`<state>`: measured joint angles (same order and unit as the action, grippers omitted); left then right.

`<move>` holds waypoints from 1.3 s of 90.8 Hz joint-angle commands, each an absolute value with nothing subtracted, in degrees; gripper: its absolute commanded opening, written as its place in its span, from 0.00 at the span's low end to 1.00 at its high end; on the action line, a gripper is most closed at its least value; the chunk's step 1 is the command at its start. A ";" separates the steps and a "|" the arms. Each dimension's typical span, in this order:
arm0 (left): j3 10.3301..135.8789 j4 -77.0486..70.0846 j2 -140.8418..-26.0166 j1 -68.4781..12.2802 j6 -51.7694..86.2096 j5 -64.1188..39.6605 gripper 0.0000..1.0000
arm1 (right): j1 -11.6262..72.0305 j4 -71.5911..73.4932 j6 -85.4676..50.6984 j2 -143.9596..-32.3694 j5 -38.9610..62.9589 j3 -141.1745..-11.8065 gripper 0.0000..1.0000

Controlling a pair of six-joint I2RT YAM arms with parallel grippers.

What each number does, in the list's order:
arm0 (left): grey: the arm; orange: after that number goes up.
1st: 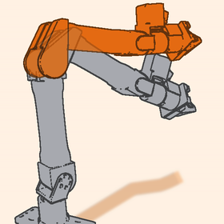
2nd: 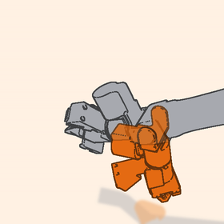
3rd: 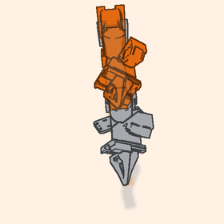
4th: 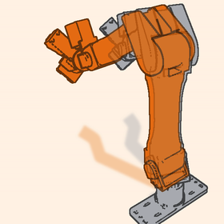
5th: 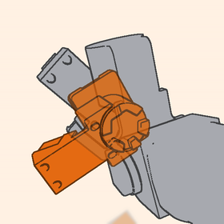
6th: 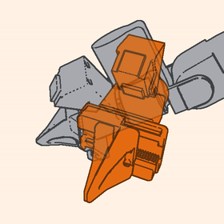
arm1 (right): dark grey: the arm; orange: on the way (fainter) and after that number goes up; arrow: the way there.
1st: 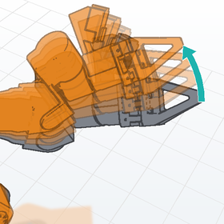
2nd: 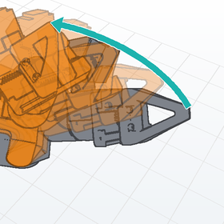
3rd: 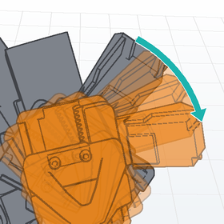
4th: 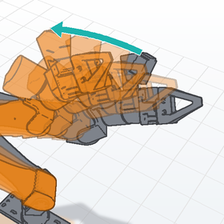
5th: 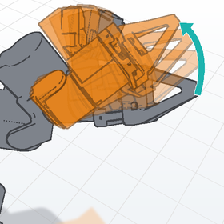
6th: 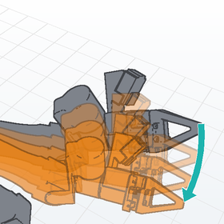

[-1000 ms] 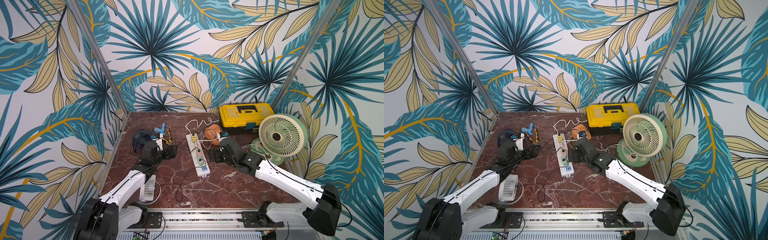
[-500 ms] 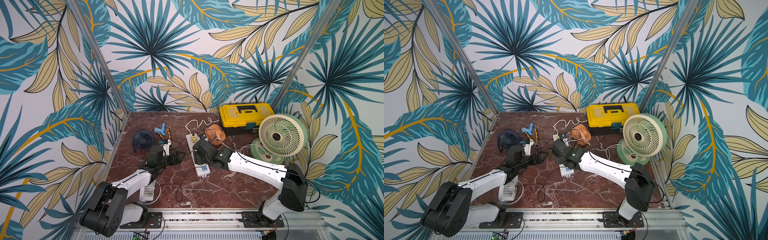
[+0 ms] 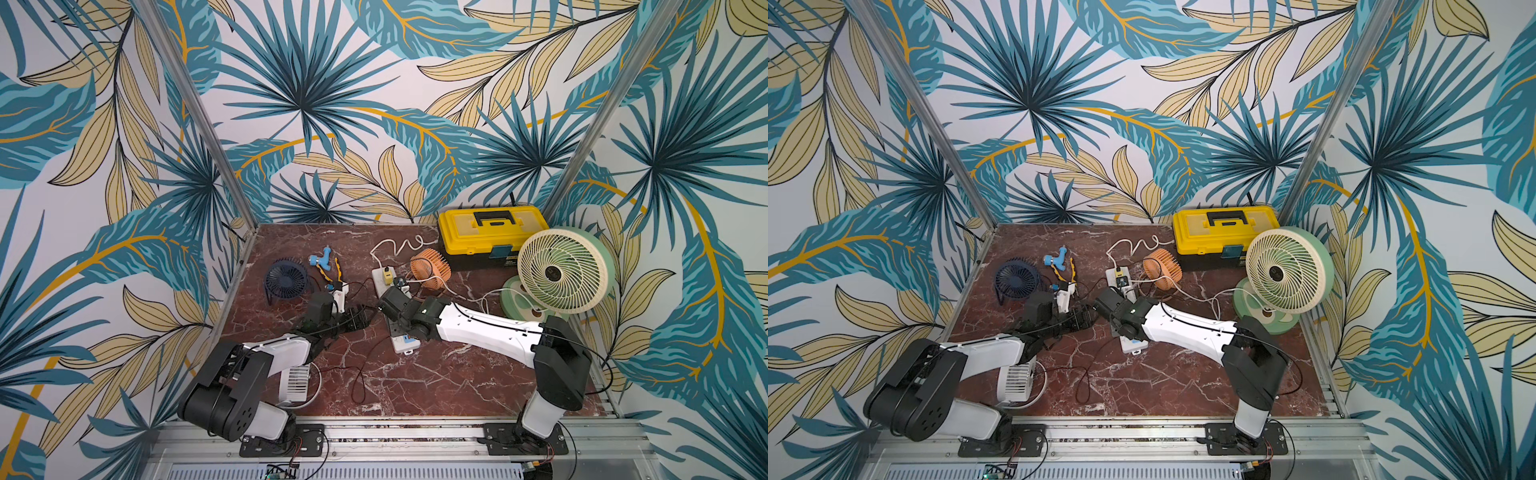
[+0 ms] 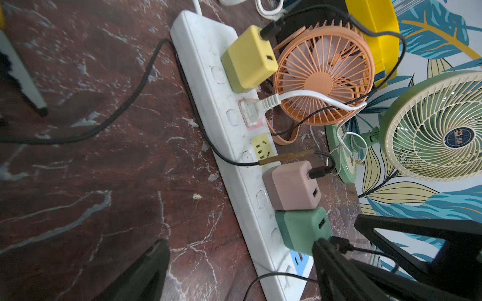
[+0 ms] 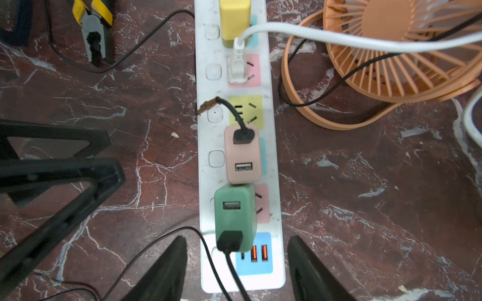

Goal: Unplug the desk fan from the power strip
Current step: Remove the plug from the socket.

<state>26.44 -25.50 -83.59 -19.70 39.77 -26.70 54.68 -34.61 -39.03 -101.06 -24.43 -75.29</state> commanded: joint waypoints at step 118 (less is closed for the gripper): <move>29.94 -35.23 -92.67 -24.85 46.67 -29.56 0.63 | 55.11 -30.19 -39.02 -107.11 -28.42 -72.18 0.12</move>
